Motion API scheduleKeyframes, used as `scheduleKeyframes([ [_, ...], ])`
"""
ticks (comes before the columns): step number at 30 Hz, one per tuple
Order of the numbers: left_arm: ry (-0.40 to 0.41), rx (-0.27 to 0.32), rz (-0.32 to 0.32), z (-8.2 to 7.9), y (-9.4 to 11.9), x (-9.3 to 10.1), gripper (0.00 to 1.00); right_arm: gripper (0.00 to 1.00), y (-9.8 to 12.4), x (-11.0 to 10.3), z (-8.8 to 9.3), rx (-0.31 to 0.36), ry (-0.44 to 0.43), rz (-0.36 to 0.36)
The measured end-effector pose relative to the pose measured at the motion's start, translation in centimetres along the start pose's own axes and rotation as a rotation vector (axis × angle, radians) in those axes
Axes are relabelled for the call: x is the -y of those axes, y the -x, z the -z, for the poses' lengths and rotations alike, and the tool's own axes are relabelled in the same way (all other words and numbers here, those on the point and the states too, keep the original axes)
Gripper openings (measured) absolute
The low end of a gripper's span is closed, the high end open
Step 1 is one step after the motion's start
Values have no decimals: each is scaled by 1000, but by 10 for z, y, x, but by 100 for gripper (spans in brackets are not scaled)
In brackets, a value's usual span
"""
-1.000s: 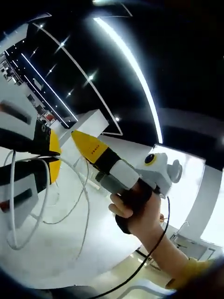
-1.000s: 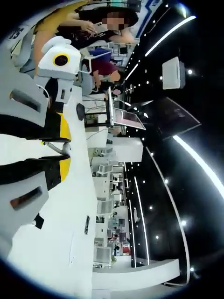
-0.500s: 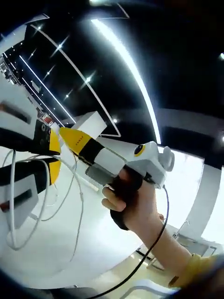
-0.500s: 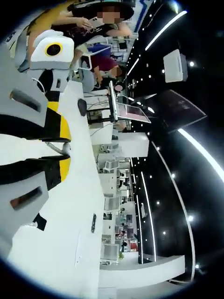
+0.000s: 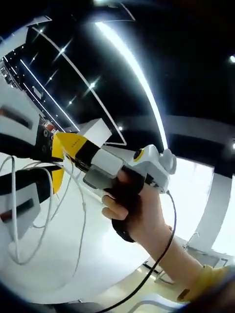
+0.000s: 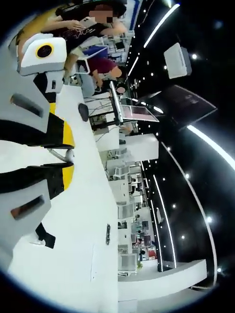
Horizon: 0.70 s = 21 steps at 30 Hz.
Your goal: Peel open the Velcro strap on the desktop, arrange the wired earphones neatly onto it, and close the Velcro strap to secure them.
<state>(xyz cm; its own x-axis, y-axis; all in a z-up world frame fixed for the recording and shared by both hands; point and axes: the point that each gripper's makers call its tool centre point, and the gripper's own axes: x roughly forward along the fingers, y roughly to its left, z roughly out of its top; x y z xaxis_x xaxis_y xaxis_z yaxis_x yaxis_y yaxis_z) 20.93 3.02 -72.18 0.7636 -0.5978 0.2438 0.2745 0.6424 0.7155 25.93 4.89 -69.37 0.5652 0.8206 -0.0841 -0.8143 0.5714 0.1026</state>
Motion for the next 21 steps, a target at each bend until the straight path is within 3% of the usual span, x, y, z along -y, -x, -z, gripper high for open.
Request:
scheduleKeyframes([
  [17, -38, -19, -54, 3, 2, -8, 8, 14, -7, 2, 7, -130, -121, -2],
  [21, -65, -27, -64, 3, 2, -8, 9, 14, -10, 2, 13, -176, -204, -45],
])
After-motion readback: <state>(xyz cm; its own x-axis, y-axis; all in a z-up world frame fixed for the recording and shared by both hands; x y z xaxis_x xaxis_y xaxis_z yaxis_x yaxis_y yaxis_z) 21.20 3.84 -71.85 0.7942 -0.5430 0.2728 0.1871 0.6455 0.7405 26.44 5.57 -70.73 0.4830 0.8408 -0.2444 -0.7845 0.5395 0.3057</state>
